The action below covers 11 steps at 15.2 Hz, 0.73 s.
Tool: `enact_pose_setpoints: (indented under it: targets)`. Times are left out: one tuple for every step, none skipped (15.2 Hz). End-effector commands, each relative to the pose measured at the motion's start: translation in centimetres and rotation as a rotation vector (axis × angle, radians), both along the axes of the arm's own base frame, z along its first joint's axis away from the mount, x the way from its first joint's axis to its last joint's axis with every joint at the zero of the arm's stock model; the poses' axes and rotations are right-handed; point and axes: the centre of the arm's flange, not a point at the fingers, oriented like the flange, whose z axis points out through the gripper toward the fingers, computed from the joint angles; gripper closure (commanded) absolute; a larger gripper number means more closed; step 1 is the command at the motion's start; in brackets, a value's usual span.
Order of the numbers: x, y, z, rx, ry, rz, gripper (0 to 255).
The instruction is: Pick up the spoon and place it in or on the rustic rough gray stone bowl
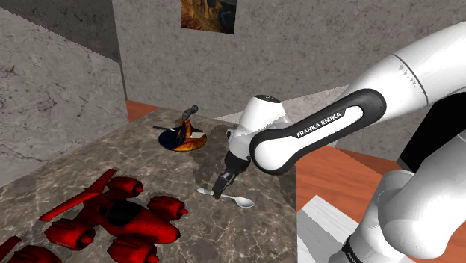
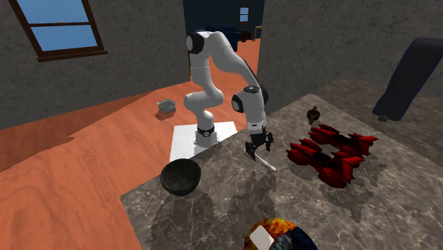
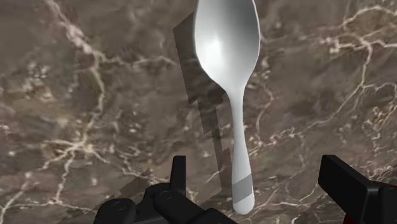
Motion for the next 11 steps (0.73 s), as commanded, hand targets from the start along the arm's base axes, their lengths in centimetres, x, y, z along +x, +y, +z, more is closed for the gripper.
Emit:
enact_pose_setpoints:
  targets:
    - [0.19, 0.25, -1.12, 0.001, -0.001, 0.000, 0]
    - [0.28, 0.35, -1.63, 0.001, -0.001, 0.000, 0]
    - [0.33, 0.41, -1.92, 0.001, -0.001, 0.000, 0]
    - [0.32, 0.41, -1.93, 0.001, -0.001, 0.000, 0]
    - [0.33, 0.41, -1.93, 0.001, -0.001, 0.000, 0]
    - [0.33, 0.41, -1.92, 0.001, -0.001, 0.000, 0]
    - [0.33, 0.41, -1.92, 0.001, -0.001, 0.000, 0]
    - [0.33, 0.41, -1.92, 0.001, -0.001, 0.000, 0]
    - [0.33, 0.41, -1.92, 0.001, -0.001, 0.000, 0]
    - [0.33, 0.41, -1.92, 0.001, -0.001, 0.000, 0]
    - [0.33, 0.41, -1.92, 0.001, -0.001, 0.000, 255]
